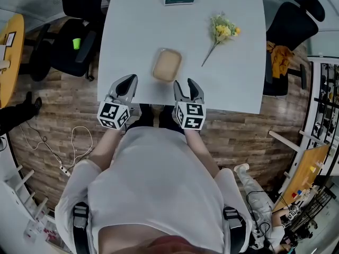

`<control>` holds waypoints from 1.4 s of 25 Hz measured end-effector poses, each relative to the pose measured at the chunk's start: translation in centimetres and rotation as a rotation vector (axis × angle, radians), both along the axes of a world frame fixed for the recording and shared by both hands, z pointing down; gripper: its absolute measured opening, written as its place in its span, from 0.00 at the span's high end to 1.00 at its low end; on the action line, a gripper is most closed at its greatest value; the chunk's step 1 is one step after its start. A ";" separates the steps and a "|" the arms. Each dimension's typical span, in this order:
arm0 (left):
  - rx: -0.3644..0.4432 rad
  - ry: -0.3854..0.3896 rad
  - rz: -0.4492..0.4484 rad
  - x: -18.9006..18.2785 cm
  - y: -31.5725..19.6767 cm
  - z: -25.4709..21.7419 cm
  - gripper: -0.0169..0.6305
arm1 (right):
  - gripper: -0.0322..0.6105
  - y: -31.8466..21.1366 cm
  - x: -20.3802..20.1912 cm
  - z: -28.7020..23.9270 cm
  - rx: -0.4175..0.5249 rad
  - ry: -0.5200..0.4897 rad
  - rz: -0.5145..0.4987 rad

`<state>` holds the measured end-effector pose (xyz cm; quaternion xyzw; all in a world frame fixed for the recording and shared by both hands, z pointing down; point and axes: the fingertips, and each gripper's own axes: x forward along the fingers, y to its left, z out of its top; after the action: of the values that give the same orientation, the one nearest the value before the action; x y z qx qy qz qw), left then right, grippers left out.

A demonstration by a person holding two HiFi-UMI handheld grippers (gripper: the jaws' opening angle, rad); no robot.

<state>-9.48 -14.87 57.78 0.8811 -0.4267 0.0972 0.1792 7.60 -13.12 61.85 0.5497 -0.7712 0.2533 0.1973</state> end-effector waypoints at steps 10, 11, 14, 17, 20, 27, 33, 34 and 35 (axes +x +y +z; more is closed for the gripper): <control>-0.028 -0.010 0.009 0.0 -0.5 1.0 0.96 | 0.66 -0.9 0.3 4.2 -0.116 -0.043 0.035; -0.031 -0.011 0.010 0.1 -0.6 1.0 0.96 | 0.66 -1.0 0.4 4.7 -0.129 -0.045 0.039; -0.039 -0.011 0.015 0.3 -0.8 1.2 0.96 | 0.66 -1.1 0.5 6.3 -0.173 -0.048 0.050; -0.042 -0.013 0.021 0.6 -1.1 1.4 0.96 | 0.66 -1.2 0.4 7.6 -0.209 -0.044 0.053; -0.047 -0.012 0.026 0.7 -1.4 1.6 0.96 | 0.66 -1.4 0.1 8.7 -0.246 -0.071 0.062; -0.069 -0.001 0.040 1.2 -1.9 2.0 0.96 | 0.65 -2.2 0.2 10.6 -0.306 -0.111 0.087; -0.076 0.002 0.042 1.4 -2.5 2.3 0.96 | 0.63 -2.6 0.0 12.2 -0.365 -0.212 0.096; -0.077 0.002 0.042 1.4 -2.6 2.3 0.96 | 0.63 -2.6 0.2 12.5 -0.375 -0.217 0.103; -0.079 0.003 0.041 1.5 -2.7 2.4 0.96 | 0.62 -2.7 0.2 12.7 -0.384 -0.221 0.106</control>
<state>-8.03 -17.60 60.16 0.8822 -0.4039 0.1164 0.2123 7.82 -15.79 74.55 0.5109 -0.6957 0.4642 0.1989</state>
